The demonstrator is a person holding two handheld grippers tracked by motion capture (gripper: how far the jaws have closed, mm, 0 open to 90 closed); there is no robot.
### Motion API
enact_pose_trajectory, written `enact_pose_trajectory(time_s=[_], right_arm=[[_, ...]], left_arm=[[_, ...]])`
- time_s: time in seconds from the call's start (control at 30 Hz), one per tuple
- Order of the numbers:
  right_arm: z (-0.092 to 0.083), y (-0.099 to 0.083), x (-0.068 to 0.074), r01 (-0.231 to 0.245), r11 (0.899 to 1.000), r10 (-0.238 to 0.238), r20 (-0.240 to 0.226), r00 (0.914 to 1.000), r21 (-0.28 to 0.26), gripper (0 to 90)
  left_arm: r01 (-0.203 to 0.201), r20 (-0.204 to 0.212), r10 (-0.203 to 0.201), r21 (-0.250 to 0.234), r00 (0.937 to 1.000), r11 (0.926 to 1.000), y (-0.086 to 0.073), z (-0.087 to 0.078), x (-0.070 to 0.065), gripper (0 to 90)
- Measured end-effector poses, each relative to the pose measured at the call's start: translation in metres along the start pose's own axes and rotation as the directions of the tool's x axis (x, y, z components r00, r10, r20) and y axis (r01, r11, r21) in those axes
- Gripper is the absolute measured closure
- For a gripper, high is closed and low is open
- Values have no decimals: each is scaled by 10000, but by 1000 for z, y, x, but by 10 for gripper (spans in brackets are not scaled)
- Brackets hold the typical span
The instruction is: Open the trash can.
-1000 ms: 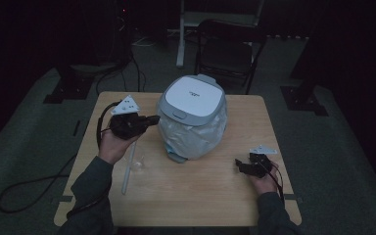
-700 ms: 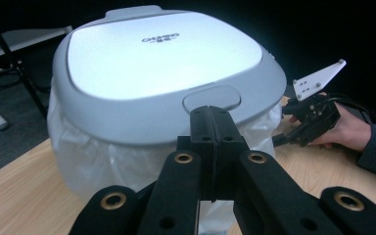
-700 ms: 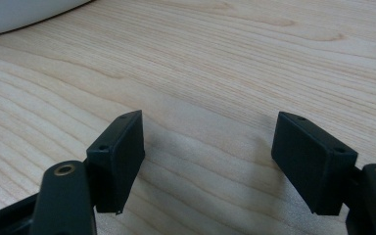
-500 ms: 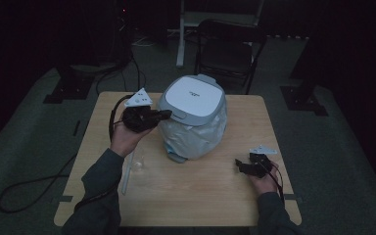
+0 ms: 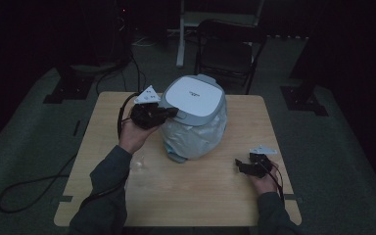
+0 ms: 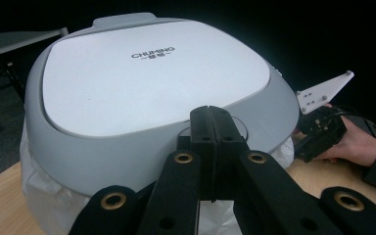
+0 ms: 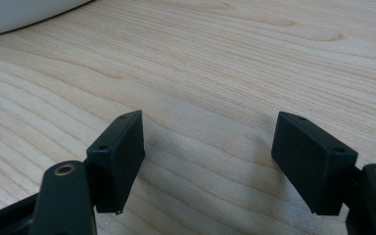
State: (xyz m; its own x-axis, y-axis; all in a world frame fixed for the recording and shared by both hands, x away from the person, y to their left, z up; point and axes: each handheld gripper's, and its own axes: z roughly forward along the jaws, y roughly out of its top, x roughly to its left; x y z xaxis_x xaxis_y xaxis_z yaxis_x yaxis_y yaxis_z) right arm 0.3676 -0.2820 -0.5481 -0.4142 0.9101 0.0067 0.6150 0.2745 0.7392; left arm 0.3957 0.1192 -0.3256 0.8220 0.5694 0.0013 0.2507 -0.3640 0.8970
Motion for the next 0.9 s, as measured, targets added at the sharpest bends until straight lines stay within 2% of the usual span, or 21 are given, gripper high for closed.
enact_pose_trajectory(time_s=[0.27, 0.77, 0.9], right_arm=[[0, 0, 0, -3, 10000, 3, 0, 10000, 3, 271], [0, 0, 0, 3, 10000, -3, 1, 10000, 5, 272], [0, 0, 0, 4, 10000, -4, -2, 10000, 7, 271]], left_arm=[[-119, -273, 120, 46, 9996, 9999, 0, 1, -2, 900], [-246, -543, 266, 375, 9982, 9990, 2, 2, -5, 900], [-290, -650, 309, 289, 9974, 9992, 2, 0, -6, 900]])
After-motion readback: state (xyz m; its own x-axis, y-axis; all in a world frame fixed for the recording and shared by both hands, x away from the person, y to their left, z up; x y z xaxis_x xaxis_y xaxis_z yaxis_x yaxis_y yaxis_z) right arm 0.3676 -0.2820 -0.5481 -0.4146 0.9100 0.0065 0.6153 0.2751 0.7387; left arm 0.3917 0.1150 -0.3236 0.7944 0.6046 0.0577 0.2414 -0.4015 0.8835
